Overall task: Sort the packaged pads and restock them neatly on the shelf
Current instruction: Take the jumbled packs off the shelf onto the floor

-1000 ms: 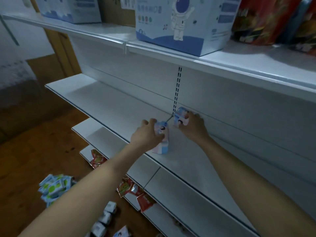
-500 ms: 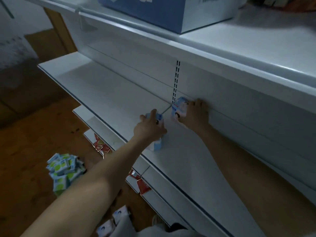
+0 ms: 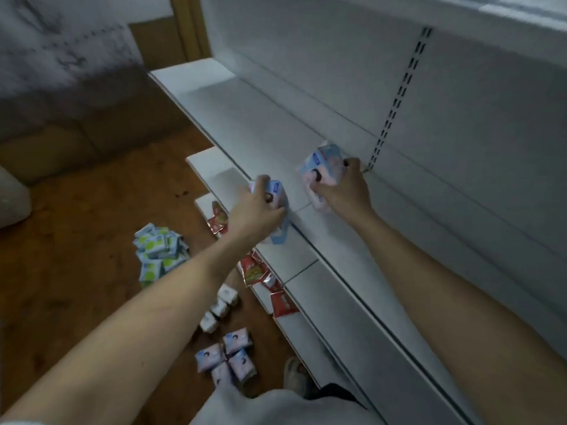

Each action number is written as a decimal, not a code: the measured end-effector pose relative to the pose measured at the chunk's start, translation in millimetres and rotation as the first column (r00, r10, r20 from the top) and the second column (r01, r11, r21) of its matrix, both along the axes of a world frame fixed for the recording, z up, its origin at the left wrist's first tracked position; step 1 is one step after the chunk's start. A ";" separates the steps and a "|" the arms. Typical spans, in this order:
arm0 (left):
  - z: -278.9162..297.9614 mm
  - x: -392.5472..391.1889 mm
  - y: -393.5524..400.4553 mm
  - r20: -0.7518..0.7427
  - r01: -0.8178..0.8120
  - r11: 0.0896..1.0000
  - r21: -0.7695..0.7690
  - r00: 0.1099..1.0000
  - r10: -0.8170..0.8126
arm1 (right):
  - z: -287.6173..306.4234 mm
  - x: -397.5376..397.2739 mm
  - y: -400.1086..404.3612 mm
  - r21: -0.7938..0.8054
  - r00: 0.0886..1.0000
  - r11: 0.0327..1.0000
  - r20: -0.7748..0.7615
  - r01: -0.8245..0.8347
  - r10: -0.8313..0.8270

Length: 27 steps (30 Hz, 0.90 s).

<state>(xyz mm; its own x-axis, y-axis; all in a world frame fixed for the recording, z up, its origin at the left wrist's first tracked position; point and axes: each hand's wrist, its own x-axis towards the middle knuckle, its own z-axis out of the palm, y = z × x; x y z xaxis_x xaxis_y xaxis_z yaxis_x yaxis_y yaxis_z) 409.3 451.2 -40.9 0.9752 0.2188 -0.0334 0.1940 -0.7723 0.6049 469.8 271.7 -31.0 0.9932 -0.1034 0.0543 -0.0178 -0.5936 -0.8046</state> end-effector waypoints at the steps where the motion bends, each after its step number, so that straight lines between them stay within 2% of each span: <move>1: 0.3 -9.7 15.5 0.016 -0.041 0.999 0.008 0.999 0.041 | 2.5 -8.7 18.7 0.078 1.000 0.997 -0.006 0.001 0.000; 4: -3.2 -45.9 62.7 0.039 -0.159 0.987 0.018 0.987 0.158 | 2.6 -43.7 74.5 0.257 0.998 0.965 -0.018 -0.056 0.063; 6: -9.0 -73.9 92.3 0.028 -0.247 0.969 0.025 0.969 0.246 | -3.8 -69.6 107.2 0.288 0.989 0.949 -0.031 -0.128 0.143; 10: -32.3 -135.9 143.2 -0.031 -0.346 0.934 0.088 0.936 0.350 | -40.1 -120.5 159.6 0.221 0.956 0.948 -0.134 -0.229 0.263; 13: -67.0 -180.5 176.6 -0.123 -0.448 0.894 0.018 0.886 0.447 | -86.7 -153.8 180.4 0.128 0.918 0.957 -0.274 -0.260 0.286; 17: -135.6 -240.1 201.8 -0.278 -0.558 0.816 -0.148 0.816 0.508 | -176.5 -198.6 179.2 0.151 0.804 0.971 -0.545 -0.186 0.239; 21: -214.0 -294.6 210.3 -0.456 -0.624 0.763 -0.169 0.736 0.501 | -295.3 -237.1 149.3 0.147 0.630 0.987 -0.760 -0.072 0.159; 24: -287.3 -325.2 213.8 -0.540 -0.673 0.721 -0.163 0.673 0.506 | -359.9 -257.6 128.7 0.074 0.522 0.997 -0.849 -0.023 0.075; 27: -374.9 -345.0 218.7 -0.610 -0.728 0.672 -0.137 0.596 0.522 | -423.4 -262.4 124.1 0.024 0.472 0.999 -0.881 -0.025 0.033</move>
